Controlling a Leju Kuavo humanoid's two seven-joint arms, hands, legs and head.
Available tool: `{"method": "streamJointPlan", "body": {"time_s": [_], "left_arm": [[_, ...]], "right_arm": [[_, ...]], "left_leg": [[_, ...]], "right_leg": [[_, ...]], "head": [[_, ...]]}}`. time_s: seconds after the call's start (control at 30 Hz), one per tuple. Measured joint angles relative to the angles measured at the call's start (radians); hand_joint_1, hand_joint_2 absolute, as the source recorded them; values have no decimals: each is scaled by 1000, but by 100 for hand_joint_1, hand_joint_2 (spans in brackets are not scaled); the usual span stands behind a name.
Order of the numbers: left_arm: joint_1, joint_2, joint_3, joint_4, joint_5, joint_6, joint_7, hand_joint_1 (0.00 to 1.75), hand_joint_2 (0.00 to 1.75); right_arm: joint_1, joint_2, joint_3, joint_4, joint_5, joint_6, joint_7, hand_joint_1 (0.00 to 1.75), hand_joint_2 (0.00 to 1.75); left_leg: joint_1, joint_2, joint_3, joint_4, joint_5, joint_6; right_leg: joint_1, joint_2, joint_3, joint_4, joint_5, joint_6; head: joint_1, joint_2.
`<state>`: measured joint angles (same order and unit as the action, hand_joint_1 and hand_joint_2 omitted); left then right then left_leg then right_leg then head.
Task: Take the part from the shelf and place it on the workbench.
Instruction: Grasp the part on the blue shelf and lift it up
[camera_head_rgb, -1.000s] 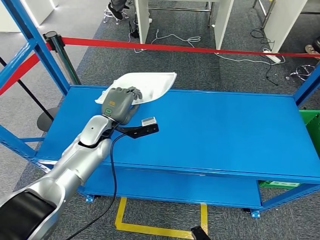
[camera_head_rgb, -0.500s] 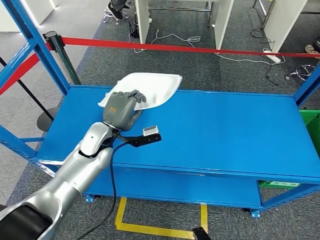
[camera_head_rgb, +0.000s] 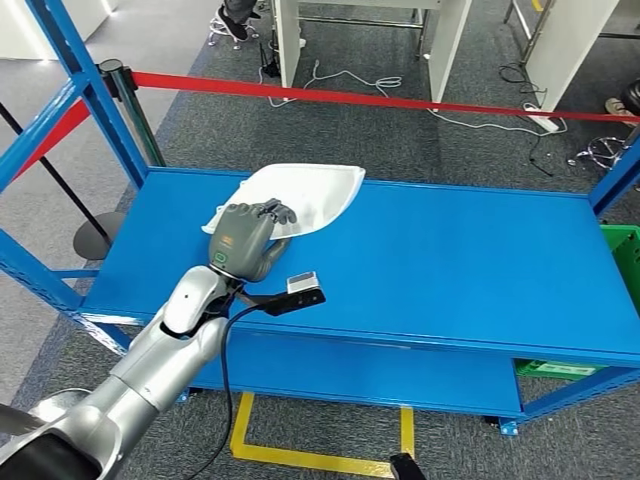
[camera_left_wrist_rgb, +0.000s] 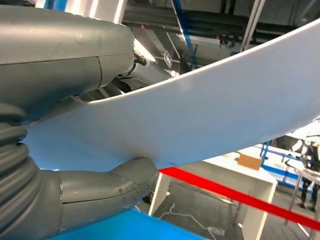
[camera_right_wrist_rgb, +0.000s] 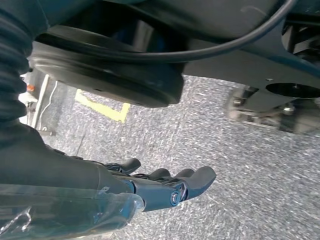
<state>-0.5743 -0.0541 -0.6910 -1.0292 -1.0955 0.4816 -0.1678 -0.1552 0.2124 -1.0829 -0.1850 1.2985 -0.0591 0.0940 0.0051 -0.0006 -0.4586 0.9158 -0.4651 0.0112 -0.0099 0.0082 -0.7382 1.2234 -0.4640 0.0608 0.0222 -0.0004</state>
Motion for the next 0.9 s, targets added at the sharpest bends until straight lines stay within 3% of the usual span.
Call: {"method": "streamJointPlan", "body": {"time_s": [0.03,0.07,0.13,0.2,0.23,0.3,0.37,0.4,0.47,0.5,0.53,0.57,0.6,0.67,0.73,0.83,0.9], "left_arm": [[4,1,-1,0,0,0,0,175,175],[6,2,-3,0,0,0,0,175,175],[8,3,-4,0,0,0,0,175,175],[7,3,-5,-1,0,0,0,175,175],[8,4,-5,-2,0,0,0,175,175],[9,5,-6,-4,0,0,0,175,175],[10,6,-6,-5,0,1,0,175,175],[10,6,-6,-5,0,1,0,175,175],[11,7,-6,-5,0,2,0,175,175],[13,8,-6,-5,0,2,0,175,175],[15,9,-6,-5,0,2,0,175,175],[17,10,-6,-5,0,2,0,175,175],[18,11,-6,-5,0,2,0,175,175],[18,11,-6,-6,0,3,0,175,175],[16,11,-6,-6,0,3,0,175,175],[16,12,-6,-6,0,3,0,175,175],[17,11,-6,-6,0,3,0,175,175]], "right_arm": [[-2,-1,-2,0,-1,0,0,0,175],[-2,-1,-3,0,-1,0,0,0,175],[2,-2,-4,0,1,0,2,0,175],[9,-2,-5,1,2,0,2,0,175],[11,-2,-5,1,2,1,2,0,175],[11,-2,-5,1,2,1,1,0,175],[9,-2,-6,0,2,0,0,0,175],[9,-2,-6,0,2,0,0,0,175],[8,-2,-7,0,2,0,0,0,175],[8,-2,-7,0,2,0,0,0,175],[8,-2,-7,0,2,0,0,0,175],[7,-2,-8,0,2,0,0,0,175],[7,-2,-8,0,2,0,0,0,175],[5,-2,-8,0,2,0,0,0,175],[5,-2,-8,0,2,0,0,0,175],[8,-3,-8,0,2,-2,1,0,175],[9,-4,-9,0,2,-2,1,0,175]], "left_leg": [[2,1,0,2,-1,-2],[5,1,0,5,-4,-5],[14,-2,-1,19,-15,-19],[16,-6,-10,38,-28,-35],[14,-7,-17,46,-33,-42],[12,-8,-29,58,-37,-51],[12,-7,-45,82,-58,-58],[12,-6,-61,118,-83,-60],[11,-5,-119,242,-149,-60],[10,-5,-148,305,-173,-58],[9,-5,-167,344,-179,-54],[7,-5,-171,348,-165,-48],[4,-5,-158,319,-135,-42],[-5,-5,-99,201,-69,-25],[-12,-5,-59,113,-39,-17],[-13,-5,-69,91,-23,-14],[-9,-2,-83,87,-3,-4]], "right_leg": [[-2,-1,-9,31,-3,4],[-5,-2,0,24,14,9],[-11,-3,59,-76,65,22],[-13,0,108,-156,78,26],[-12,4,114,-167,64,20],[-13,11,108,-168,50,-4],[-13,13,99,-165,47,-22],[-12,12,97,-166,49,-28],[-8,10,92,-166,54,-37],[-5,9,89,-166,57,-40],[-2,8,86,-166,60,-44],[1,8,82,-166,63,-47],[4,8,79,-166,67,-49],[8,8,72,-166,77,-48],[11,8,64,-167,89,-41],[10,7,53,-174,109,-23],[9,5,39,-147,69,-12]], "head": [[0,0],[0,0],[0,0],[6,0],[7,0],[3,0],[-3,0],[-5,0],[-8,0],[-8,0],[-9,0],[-9,0],[-9,0],[-9,0],[-8,0],[-8,0],[-6,0]]}}
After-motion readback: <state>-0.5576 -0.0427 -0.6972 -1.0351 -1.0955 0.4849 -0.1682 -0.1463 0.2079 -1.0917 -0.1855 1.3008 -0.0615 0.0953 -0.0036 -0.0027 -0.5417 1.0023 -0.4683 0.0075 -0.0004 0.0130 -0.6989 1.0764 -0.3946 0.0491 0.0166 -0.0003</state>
